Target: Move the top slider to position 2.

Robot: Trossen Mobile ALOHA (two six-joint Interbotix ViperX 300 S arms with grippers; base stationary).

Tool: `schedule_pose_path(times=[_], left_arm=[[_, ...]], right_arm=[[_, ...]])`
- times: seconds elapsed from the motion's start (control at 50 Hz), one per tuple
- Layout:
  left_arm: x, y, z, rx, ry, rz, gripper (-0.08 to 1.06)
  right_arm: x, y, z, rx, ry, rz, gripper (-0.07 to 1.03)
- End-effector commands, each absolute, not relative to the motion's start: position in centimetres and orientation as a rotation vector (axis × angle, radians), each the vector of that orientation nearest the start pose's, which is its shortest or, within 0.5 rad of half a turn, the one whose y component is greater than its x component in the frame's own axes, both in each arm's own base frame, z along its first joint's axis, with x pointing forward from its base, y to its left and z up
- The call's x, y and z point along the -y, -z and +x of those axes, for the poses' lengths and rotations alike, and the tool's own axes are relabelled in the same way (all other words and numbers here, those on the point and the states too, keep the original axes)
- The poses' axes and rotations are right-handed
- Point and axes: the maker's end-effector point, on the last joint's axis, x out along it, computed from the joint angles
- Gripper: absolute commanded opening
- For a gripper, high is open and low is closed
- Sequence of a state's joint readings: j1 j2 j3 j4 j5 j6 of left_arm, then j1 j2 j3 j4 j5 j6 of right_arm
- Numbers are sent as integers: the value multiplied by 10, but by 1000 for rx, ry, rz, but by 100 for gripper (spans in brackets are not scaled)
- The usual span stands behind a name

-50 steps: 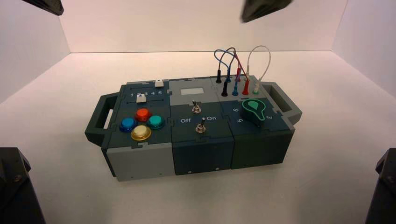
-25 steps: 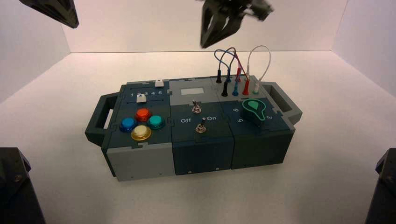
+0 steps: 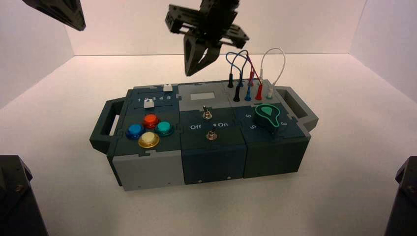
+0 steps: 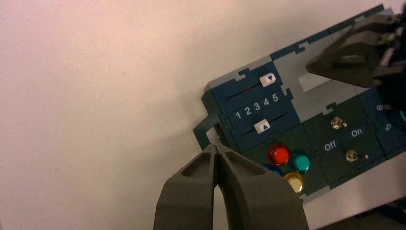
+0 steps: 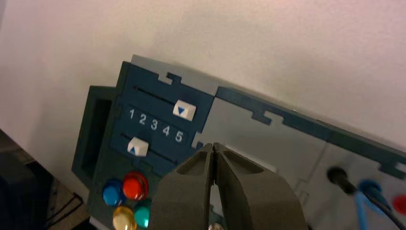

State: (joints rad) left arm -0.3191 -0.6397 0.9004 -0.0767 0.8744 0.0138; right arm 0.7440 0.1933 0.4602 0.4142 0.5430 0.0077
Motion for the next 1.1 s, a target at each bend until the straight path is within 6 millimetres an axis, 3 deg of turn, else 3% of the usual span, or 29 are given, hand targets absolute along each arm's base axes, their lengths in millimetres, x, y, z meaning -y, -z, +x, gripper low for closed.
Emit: schedule_pose_path(times=[0.02, 0.48, 1.1], left_arm=[[89, -170, 223, -1123, 335, 131, -3], [94, -160, 223, -1151, 357, 160, -3], [94, -161, 223, -1146, 360, 163, -3]], right_arm=[[-330, -79, 290, -1259, -641, -3, -3], [-344, -53, 293, -1306, -636, -12, -3], [-356, -51, 301, -1318, -639, 12, -3]])
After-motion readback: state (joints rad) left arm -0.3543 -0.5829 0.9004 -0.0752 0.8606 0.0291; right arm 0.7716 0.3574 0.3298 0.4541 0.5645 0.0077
